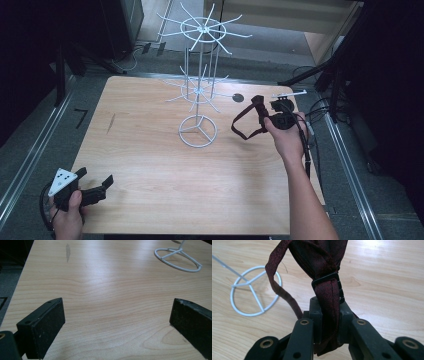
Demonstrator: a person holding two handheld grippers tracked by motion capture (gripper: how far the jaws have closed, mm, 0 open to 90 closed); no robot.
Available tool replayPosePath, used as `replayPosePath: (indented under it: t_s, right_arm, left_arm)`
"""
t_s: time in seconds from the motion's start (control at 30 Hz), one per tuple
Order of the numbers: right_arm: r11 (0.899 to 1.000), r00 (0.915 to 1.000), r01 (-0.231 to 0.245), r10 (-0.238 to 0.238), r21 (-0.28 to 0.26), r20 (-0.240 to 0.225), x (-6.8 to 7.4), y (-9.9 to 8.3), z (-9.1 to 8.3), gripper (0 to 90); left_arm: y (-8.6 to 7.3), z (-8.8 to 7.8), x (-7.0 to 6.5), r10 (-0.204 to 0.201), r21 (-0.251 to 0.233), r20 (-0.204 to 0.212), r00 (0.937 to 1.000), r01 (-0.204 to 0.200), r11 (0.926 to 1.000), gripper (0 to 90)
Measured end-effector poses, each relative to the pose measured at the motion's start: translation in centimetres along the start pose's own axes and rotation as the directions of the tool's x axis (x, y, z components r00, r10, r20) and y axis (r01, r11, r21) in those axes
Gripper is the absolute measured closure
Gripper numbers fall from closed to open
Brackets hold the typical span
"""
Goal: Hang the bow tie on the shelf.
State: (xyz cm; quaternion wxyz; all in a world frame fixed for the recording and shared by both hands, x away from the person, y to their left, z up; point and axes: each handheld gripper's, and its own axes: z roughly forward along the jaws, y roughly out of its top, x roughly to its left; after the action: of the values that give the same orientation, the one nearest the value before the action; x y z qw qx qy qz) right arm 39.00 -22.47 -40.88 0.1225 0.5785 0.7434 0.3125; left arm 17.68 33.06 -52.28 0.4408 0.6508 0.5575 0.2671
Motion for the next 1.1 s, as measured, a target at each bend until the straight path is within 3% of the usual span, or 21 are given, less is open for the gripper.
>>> replayPosePath:
  t_s: [0.5, 1.1]
  right_arm:
    - [0.997, 0.9984, -0.026, 0.022, -0.070, -0.051, 1.6, 1.9, -1.3, 79.8]
    - [0.992, 0.9944, -0.044, 0.032, -0.121, -0.100, 5.3, 3.1, -1.5, 79.6]
  left_arm:
    - [0.0, -0.1, 0.2, -0.018, -0.004, 0.001, 0.9998, 0.018, 0.9998, 0.4]
    - [0.0, 0.0, 0.2, -0.027, -0.002, 0.003, 0.9996, 0.027, 0.9996, 0.4]
